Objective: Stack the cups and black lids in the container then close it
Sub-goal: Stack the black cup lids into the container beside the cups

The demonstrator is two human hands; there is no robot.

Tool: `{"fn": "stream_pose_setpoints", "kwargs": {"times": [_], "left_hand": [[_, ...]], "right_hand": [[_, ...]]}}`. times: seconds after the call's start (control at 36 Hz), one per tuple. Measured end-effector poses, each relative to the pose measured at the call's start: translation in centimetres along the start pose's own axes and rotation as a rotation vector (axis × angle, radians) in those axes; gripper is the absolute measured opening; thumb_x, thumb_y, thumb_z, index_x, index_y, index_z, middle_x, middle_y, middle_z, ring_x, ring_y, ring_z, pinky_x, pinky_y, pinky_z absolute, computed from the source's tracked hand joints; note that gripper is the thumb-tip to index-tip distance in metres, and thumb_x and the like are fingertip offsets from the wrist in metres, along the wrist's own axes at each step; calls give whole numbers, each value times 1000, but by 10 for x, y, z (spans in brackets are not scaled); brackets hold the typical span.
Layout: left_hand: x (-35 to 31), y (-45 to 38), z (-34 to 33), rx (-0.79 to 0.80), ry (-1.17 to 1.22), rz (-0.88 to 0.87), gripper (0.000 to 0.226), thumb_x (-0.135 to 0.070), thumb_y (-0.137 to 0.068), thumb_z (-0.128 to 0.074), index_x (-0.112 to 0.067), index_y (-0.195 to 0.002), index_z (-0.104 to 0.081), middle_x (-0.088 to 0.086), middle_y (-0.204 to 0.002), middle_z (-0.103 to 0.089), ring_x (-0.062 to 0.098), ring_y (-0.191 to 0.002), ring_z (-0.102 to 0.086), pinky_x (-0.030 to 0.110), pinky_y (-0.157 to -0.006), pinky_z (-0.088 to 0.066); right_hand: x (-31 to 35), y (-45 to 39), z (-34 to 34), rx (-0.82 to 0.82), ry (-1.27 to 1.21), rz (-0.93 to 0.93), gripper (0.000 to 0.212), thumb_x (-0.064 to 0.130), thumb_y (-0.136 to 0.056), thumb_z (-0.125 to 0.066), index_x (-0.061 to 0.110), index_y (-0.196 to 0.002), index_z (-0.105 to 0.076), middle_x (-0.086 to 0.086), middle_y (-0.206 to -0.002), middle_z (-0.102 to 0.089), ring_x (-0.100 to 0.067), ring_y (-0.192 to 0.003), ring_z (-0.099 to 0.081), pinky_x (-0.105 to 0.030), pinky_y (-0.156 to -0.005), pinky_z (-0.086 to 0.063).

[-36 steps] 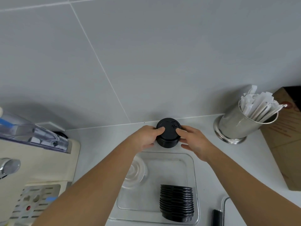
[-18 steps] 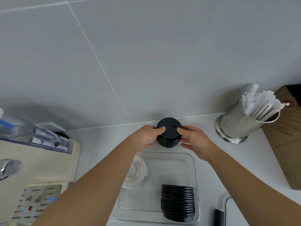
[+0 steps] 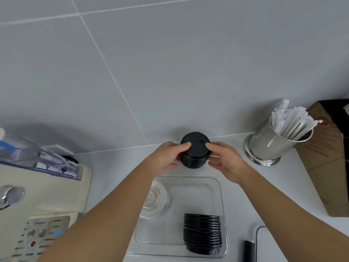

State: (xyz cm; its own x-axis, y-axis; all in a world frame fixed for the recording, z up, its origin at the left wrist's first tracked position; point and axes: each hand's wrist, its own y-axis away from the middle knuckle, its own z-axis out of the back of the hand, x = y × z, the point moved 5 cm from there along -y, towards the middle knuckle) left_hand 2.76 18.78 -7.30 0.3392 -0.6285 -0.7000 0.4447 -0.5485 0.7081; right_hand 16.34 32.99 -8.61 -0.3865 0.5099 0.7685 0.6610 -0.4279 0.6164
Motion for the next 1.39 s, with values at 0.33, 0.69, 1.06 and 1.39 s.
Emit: {"fn": "stream_pose_setpoints", "kwargs": {"times": [0.33,0.69,1.06,1.39], "left_hand": [[-11,36,-4,-28,98,-107,50,-55,-72,-77,-16,-101,-64,-4,-108,-72,12,-99,-70,34,-98,-51],[-19,88,-11,-75,157,-188,49,-53,-75,-76,-15,-104,-65,2,-113,-71,20,-102,-69,34,-92,-55],[7,132,-19,-84,221,-192,46,-50,-77,-76,-13,-102,-66,2,-105,-73,16,-88,-71,31,-80,-58],[43,141,-36,-134,361,-187,44,-45,-84,-72,-9,-109,-68,4,-113,-73,18,-109,-67,33,-99,-51]], "right_hand": [[24,32,0,55,-35,99,26,26,-78,-75,13,-99,-67,-8,-104,-73,-30,-101,-68,-42,-93,-51],[42,84,-9,80,-62,152,18,20,-80,-72,15,-96,-64,-7,-102,-71,-28,-97,-67,-40,-92,-52],[27,127,-21,172,89,88,34,24,-78,-66,23,-112,-67,-5,-107,-69,-25,-89,-68,-36,-82,-51],[6,141,-27,158,191,47,28,23,-86,-67,21,-113,-63,-5,-114,-65,-24,-99,-66,-29,-80,-51]]}}
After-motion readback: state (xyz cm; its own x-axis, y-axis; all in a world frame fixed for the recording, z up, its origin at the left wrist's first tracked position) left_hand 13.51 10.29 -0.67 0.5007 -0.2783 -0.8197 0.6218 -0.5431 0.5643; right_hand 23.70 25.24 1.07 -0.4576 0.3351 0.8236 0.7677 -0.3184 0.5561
